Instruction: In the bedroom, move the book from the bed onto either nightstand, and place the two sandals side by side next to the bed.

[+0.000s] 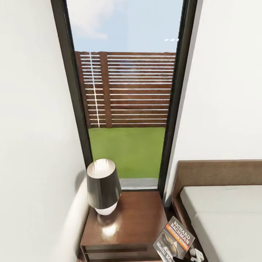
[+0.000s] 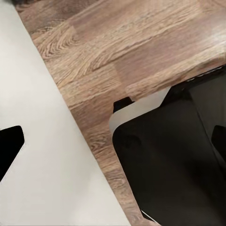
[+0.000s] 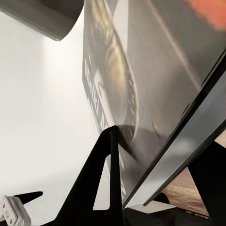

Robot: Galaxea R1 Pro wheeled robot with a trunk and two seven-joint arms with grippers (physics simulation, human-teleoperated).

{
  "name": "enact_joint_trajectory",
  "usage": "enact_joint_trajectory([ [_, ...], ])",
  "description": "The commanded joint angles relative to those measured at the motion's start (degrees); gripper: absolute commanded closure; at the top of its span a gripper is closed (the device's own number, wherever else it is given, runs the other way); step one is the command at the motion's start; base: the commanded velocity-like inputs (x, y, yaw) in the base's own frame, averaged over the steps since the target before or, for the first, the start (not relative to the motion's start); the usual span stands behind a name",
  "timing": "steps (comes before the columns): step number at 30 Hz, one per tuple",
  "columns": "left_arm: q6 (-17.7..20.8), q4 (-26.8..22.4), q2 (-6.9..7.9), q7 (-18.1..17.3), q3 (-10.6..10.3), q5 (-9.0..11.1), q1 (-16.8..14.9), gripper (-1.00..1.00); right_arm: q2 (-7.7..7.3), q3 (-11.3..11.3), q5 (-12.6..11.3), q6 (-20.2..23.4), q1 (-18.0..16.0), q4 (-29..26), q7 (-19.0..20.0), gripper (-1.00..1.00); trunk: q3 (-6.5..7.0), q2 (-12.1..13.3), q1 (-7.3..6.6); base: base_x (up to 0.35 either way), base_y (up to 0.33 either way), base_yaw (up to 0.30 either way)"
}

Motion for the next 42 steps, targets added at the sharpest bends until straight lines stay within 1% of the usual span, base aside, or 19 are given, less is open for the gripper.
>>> enact_joint_trajectory([
  [1,0.3,-0.1,0.00,0.3,-0.5,0.6,0.0,-1.00,-0.05,0.3,-0.6,0.5,0.0,0.0,0.0,1.00,-0.10,-0.1,0.05,0.160,0.001,0.000],
  [10,0.3,-0.2,-0.05,0.3,-0.5,0.6,0.0,-1.00,-0.14,0.2,-0.7,0.5,0.0,0.0,0.0,1.00,-0.10,-0.1,0.05,0.134,0.001,0.000],
  [22,0.3,-0.2,-0.11,0.3,-0.5,0.6,0.0,-1.00,-0.14,0.2,-0.7,0.6,0.0,-0.1,-0.1,1.00,-0.10,-0.1,0.05,0.246,0.000,0.000],
  [28,0.3,-0.2,-0.13,0.3,-0.5,0.7,0.0,-1.00,-0.17,0.2,-0.4,1.2,-0.3,-0.1,-0.4,1.00,-0.10,-0.1,0.05,0.113,0.000,0.000],
  [31,0.3,-0.2,-0.21,0.3,-0.5,0.7,0.0,-1.00,-0.15,0.2,-0.4,1.3,-0.5,-0.1,-1.9,1.00,-0.10,-0.1,0.05,0.040,0.000,0.000],
  [35,0.3,-0.2,-0.44,0.3,-0.5,0.7,0.0,-1.00,-0.13,0.3,-0.6,1.5,-0.6,-0.3,-5.5,1.00,-0.10,-0.1,0.05,0.018,0.000,0.000],
  [38,0.3,-0.2,-0.51,0.3,-0.5,0.7,0.0,-1.00,-0.14,0.3,-0.7,1.5,-0.6,-0.4,-6.4,1.00,-0.10,-0.1,0.05,0.007,0.000,0.000],
  [42,0.3,-0.2,-0.56,0.3,-0.5,0.7,0.0,-1.00,-0.08,0.3,-0.8,1.5,-0.6,-0.6,-6.2,1.00,-0.10,-0.1,0.05,0.003,0.000,0.000],
])
